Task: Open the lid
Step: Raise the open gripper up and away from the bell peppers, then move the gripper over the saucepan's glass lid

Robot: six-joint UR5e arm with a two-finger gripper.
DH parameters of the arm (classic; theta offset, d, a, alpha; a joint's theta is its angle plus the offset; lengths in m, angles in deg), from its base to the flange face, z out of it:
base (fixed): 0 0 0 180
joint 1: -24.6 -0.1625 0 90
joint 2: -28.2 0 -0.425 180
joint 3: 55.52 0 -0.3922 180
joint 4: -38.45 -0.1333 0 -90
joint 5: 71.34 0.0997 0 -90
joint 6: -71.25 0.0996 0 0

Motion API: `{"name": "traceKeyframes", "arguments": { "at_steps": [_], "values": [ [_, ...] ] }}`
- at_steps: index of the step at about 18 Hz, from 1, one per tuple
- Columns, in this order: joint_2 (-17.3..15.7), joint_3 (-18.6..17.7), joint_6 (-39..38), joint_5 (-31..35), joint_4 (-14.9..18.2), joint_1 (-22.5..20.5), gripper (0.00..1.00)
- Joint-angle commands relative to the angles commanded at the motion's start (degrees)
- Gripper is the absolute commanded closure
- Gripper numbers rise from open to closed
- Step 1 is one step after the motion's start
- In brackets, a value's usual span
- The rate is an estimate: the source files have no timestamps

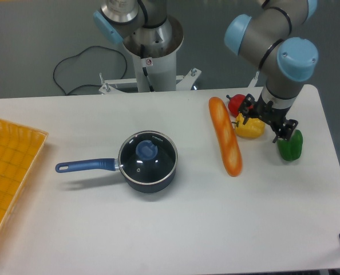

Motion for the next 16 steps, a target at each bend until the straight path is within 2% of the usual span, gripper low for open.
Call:
{"name": "traceKeyframes", "arguments": {
  "at_steps": [4,8,14,16],
  "values": [
    [-0.96,-1.66,-1.15,-0.61,0.62,0.18,0.0],
    [-4.39,-4.39,-1.24,2.71,0.18,0.7,0.0],
    [-6.5,-4.92,-1.85,2.55,0.79,5.18,0.0],
    [-7.38,-5.36,-6.83,2.9,1.14,7.2,0.0]
  ]
}}
